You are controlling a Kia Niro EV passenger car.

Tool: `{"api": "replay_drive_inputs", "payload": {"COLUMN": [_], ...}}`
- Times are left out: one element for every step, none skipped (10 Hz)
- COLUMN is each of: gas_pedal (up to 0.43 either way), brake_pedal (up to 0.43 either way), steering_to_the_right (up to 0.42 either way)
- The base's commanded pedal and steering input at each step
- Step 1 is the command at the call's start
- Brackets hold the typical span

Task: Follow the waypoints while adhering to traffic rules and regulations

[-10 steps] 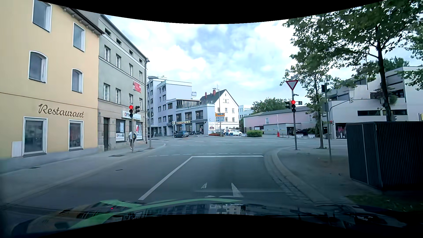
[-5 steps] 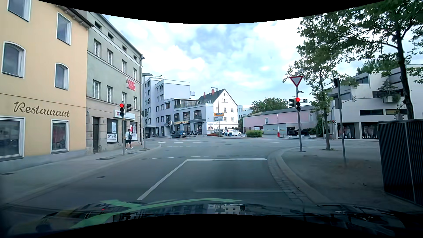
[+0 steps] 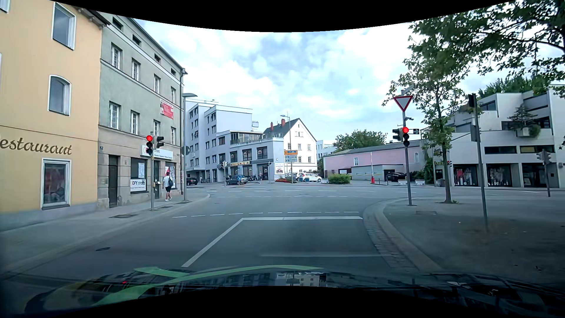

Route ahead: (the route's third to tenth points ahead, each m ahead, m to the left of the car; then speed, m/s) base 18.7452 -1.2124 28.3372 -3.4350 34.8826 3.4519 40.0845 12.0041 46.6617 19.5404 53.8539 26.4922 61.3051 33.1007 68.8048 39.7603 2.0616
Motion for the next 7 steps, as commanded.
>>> {"api": "replay_drive_inputs", "payload": {"gas_pedal": [0.000, 0.000, 0.000, 0.000, 0.000, 0.000, 0.000], "brake_pedal": [0.110, 0.122, 0.122, 0.128, 0.159, 0.183, 0.201], "steering_to_the_right": [0.011, 0.011, 0.011, 0.011, 0.011, 0.011, 0.011]}}
